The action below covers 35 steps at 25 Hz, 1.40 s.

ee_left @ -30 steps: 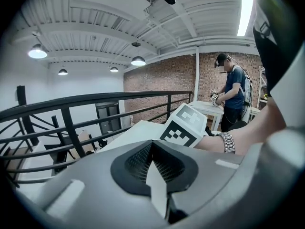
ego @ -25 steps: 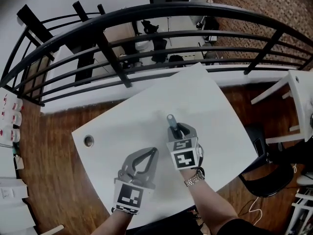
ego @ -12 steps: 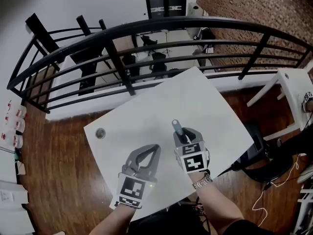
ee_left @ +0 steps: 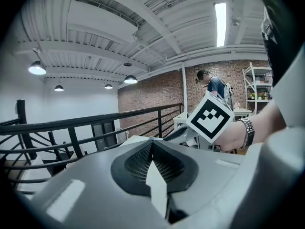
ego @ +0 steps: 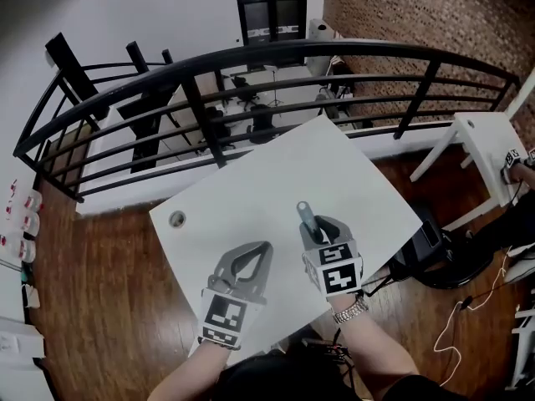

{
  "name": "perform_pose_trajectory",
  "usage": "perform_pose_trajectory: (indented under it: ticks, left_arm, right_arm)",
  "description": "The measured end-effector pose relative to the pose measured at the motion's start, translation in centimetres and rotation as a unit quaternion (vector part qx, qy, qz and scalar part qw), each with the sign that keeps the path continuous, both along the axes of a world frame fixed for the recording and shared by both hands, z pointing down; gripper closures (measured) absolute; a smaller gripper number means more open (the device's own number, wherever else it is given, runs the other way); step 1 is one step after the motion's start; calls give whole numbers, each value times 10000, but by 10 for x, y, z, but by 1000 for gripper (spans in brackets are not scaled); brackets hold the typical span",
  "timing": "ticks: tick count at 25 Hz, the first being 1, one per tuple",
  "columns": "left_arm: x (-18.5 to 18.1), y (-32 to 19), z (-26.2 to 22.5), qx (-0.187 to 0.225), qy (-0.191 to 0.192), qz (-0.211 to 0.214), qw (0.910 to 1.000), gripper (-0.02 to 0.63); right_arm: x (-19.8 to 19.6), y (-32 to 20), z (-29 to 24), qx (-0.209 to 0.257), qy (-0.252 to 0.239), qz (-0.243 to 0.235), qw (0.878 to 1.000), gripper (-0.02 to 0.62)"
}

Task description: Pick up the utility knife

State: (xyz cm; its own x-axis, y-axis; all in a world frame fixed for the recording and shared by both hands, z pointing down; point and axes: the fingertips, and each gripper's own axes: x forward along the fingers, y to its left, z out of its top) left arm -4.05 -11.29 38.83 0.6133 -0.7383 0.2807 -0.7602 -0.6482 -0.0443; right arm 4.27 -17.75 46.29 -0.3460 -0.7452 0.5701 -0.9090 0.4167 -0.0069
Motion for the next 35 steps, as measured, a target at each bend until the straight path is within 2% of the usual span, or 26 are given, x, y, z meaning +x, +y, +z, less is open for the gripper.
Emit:
perform_pose_trajectory:
  ticks: [10,18,28,35]
  left_arm:
    - [1,38,-11,218,114,239,9994,589]
    - [-8,60,-25,363,237,369,9984,589]
    - [-16,79,-33,318,410,489,9975,589]
    - [-10,81,-38,292,352,450,9979,589]
  right_arm:
    - [0,48,-29,302,-80,89,9995,476]
    - [-15,82,-59,598,-78,49,9982,476]
    - [-30,118,-80,750,-91,16,9971,476]
    - [-19,125,-92,904,-146,-37,9958,476]
